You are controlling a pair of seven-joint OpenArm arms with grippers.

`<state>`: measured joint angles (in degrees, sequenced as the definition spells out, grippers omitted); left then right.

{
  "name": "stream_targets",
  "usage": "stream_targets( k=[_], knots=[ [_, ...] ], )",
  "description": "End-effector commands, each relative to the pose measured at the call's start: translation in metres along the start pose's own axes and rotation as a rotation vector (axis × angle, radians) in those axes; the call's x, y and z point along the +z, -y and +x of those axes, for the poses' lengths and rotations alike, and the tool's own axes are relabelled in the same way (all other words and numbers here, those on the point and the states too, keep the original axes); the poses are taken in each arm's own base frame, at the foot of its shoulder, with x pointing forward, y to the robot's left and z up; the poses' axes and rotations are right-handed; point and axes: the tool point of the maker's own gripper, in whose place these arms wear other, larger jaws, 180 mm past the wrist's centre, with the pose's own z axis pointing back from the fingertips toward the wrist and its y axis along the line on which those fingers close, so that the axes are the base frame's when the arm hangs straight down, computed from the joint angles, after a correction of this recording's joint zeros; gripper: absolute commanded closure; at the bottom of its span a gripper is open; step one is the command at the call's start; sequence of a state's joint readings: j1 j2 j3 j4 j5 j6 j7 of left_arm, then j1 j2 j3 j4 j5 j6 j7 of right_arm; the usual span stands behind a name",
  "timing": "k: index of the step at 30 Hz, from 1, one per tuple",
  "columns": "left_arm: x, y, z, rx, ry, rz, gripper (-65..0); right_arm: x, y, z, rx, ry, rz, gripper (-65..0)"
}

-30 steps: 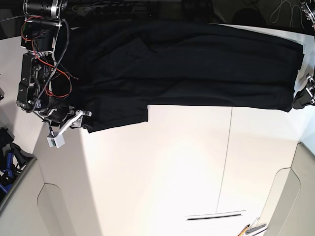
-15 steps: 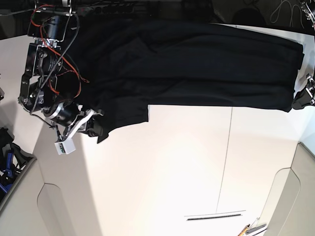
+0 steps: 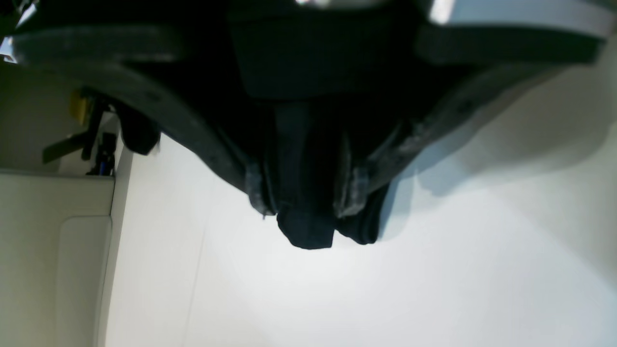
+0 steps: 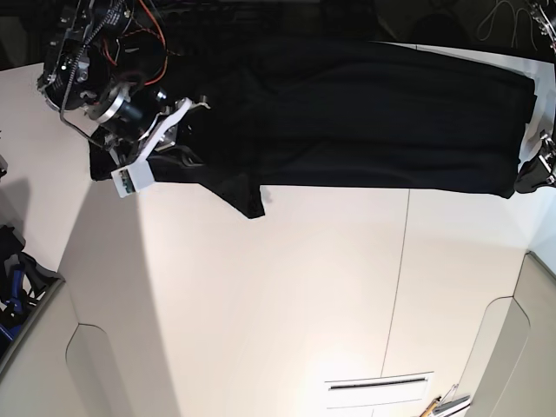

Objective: Fold the T-shirt properly

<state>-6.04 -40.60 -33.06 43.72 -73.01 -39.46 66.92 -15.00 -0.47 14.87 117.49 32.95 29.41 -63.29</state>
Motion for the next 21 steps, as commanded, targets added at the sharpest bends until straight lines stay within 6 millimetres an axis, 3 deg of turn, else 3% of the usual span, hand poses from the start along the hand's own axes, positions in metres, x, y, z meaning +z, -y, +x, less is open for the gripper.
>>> stream_targets(
  k=[1, 9, 15, 18, 19, 21],
  knots=[
    [0.010, 0.008, 0.023, -0.039, 0.051, -0.013, -23.0, 0.006, -0.008, 0.004, 0.007, 0.026, 0.026, 0.0],
    [0.010, 0.008, 0.023, -0.039, 0.051, -0.013, -23.0, 0.029, -0.024, -0.043, -0.025, -0.086, 0.020, 0.0],
    [0.011, 0.012, 0.027, -0.029, 0.070, -0.037, -23.0, 0.034, -0.025, -0.052, -0.027, -0.111, 0.012, 0.0],
    [0.011, 0.015, 0.029, -0.023, 0.081, -0.052, -24.1, 0.033, -0.029, -0.047, -0.014, -0.082, 0.036, -24.6],
    [0.011, 0.016, 0.030, -0.022, 0.083, -0.054, -26.3, 0.033, -0.031, -0.045, -0.011, -0.069, 0.049, -29.6],
    [0.012, 0.016, 0.030, -0.022, 0.084, -0.056, -30.4, 0.034, -0.035, -0.039, -0.007, -0.046, 0.064, -31.0]
  ],
)
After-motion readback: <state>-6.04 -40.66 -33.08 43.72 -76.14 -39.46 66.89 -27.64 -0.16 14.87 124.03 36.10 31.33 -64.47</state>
